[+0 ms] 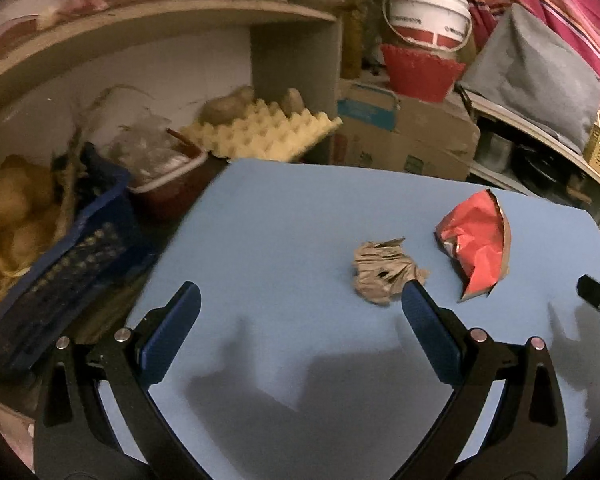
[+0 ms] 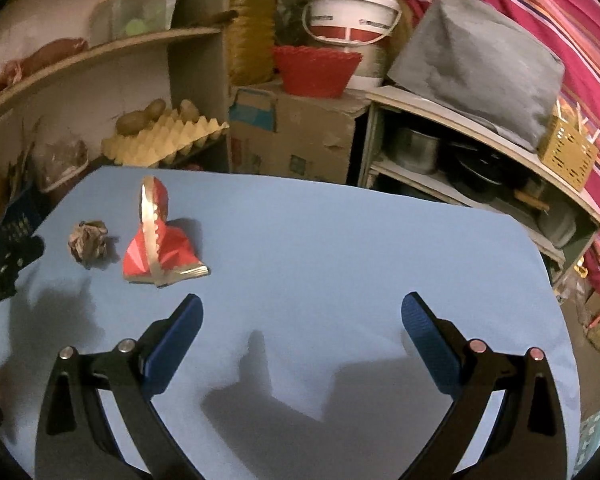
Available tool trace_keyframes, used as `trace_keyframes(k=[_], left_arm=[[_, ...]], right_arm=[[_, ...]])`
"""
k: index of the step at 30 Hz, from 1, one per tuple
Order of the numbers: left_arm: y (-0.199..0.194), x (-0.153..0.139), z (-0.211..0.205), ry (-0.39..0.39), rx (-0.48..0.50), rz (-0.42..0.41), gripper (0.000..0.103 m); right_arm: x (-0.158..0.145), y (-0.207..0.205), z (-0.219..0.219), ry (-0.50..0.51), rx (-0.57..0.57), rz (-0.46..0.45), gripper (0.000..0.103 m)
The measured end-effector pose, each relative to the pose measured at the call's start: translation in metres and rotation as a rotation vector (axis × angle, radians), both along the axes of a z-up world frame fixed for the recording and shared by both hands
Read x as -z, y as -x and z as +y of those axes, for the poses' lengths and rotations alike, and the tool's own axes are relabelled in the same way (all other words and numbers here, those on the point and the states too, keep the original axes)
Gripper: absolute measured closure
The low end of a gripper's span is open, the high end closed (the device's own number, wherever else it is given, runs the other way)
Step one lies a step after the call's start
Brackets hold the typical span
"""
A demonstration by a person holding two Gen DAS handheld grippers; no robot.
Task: Collect trash
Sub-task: 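Return both tools to the table and grasp the crumpled brown paper with the left tool, then lift the brown paper with the left tool while the right tool grasps the red-and-gold wrapper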
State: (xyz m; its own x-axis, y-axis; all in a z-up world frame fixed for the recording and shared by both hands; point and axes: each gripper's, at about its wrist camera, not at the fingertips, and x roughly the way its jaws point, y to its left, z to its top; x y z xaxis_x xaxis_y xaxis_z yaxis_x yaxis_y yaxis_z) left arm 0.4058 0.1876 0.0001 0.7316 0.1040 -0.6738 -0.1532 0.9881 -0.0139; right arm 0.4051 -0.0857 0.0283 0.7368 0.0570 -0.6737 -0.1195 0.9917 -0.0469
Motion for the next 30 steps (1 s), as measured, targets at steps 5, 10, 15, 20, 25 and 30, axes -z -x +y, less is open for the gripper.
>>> trace_keyframes(k=[5, 10, 15, 20, 25, 30], left_arm=[[-0.023, 0.009, -0.019, 0.015, 0.052, 0.027, 0.011], [-0.045, 0.020, -0.033, 0.036, 0.102, 0.074, 0.031], [-0.054, 0.028, -0.031, 0.084, 0.138, 0.110, 0.059], [-0.040, 0.021, -0.016, 0.049, 0.102, 0.090, 0.062], [-0.012, 0.005, 0.013, 0.009, 0.024, 0.047, 0.062], [0.008, -0.004, 0.036, -0.020, -0.024, 0.020, 0.061]], right_arm=[[0.004, -0.010, 0.003, 0.009, 0.004, 0.012, 0.006], [0.006, -0.017, 0.007, 0.014, 0.003, 0.021, 0.006], [0.008, -0.023, 0.020, 0.009, -0.018, 0.027, 0.006], [0.004, -0.022, 0.046, 0.002, -0.062, 0.008, 0.006], [0.002, -0.026, 0.076, 0.008, -0.101, 0.000, 0.006], [0.009, -0.037, 0.094, 0.002, -0.106, 0.031, 0.006]])
